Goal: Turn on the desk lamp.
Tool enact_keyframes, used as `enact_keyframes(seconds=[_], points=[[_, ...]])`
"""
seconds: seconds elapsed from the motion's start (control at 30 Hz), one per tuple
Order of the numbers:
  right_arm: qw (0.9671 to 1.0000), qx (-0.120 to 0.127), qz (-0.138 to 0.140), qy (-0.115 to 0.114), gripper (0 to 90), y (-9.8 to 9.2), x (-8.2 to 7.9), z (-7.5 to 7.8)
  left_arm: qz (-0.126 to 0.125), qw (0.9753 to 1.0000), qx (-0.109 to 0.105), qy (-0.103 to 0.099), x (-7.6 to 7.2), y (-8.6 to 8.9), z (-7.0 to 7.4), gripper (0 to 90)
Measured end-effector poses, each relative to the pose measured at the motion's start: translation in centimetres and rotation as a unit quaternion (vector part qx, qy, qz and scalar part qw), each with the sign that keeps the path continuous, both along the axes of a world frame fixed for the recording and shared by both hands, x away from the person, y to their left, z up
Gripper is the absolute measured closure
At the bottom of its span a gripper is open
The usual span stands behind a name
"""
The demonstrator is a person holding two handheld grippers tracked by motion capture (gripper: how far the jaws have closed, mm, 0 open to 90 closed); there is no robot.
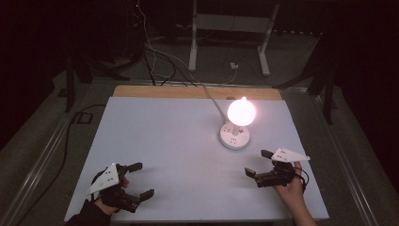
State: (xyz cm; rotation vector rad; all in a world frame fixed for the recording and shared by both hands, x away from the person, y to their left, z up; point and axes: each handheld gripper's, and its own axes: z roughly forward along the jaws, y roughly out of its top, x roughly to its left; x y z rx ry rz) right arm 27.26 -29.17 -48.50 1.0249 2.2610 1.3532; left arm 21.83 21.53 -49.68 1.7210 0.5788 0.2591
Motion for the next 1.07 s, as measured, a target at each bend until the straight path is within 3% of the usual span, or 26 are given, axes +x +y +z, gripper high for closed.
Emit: enact_keyframes(seconds=[0.23, 0.47, 0.73, 1.07], points=[[0.9998, -0.013, -0.010, 0.014, 0.0, -1.2, -1.4, -1.1, 0.000, 1.0000, 0.001, 0.000, 0.0, 0.0, 0.0, 0.3], [0.9986, -0.042, -0.028, 0.018, 0.0, -2.3, -2.7, -2.0, -0.002, 1.0000, 0.004, 0.000, 0.0, -0.1, 0.0, 0.3], [0.9935, -0.099, -0.054, 0.018, 0.0, -2.8, -3.2, -2.7, 0.001, 1.0000, 0.005, -0.006, -0.1, -0.1, 0.1, 0.3], [0.9938, -0.096, -0.051, 0.023, 0.0, -2.8, -2.9, -2.8, -0.001, 1.0000, 0.009, -0.002, -0.1, -0.1, 0.0, 0.3]])
